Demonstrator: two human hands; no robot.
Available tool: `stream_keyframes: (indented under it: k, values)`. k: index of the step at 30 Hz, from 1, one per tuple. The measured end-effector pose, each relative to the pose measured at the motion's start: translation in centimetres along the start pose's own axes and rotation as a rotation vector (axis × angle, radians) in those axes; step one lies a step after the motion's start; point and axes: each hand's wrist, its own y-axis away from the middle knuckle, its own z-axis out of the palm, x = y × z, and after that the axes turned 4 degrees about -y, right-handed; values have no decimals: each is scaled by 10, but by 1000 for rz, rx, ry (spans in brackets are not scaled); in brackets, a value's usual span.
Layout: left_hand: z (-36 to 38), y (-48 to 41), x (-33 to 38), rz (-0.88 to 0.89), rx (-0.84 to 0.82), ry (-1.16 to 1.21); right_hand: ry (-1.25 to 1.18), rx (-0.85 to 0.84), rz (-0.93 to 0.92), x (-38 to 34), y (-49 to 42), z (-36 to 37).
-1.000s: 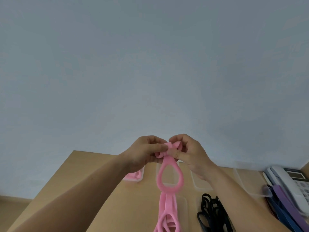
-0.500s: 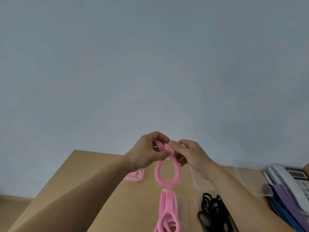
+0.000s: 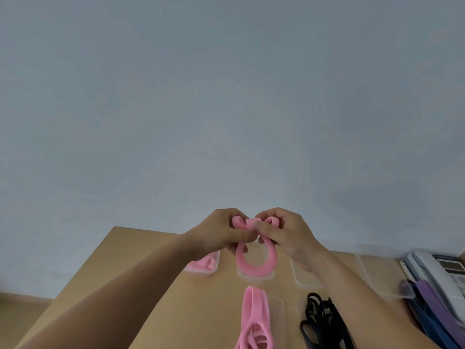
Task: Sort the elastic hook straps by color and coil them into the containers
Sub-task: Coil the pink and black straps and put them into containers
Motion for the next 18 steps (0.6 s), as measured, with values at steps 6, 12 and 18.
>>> stream_keyframes:
  k: [6, 12, 18]
  values:
    - [-3, 2, -1, -50, -80, 171, -45, -30, -36, -1, 3, -3]
    - [2, 2, -1, -21, -2, 177, -1, -11, -58, 4, 6, -3]
    - [7, 3, 1, 88, 103, 88, 2, -15, -37, 2, 5, -9]
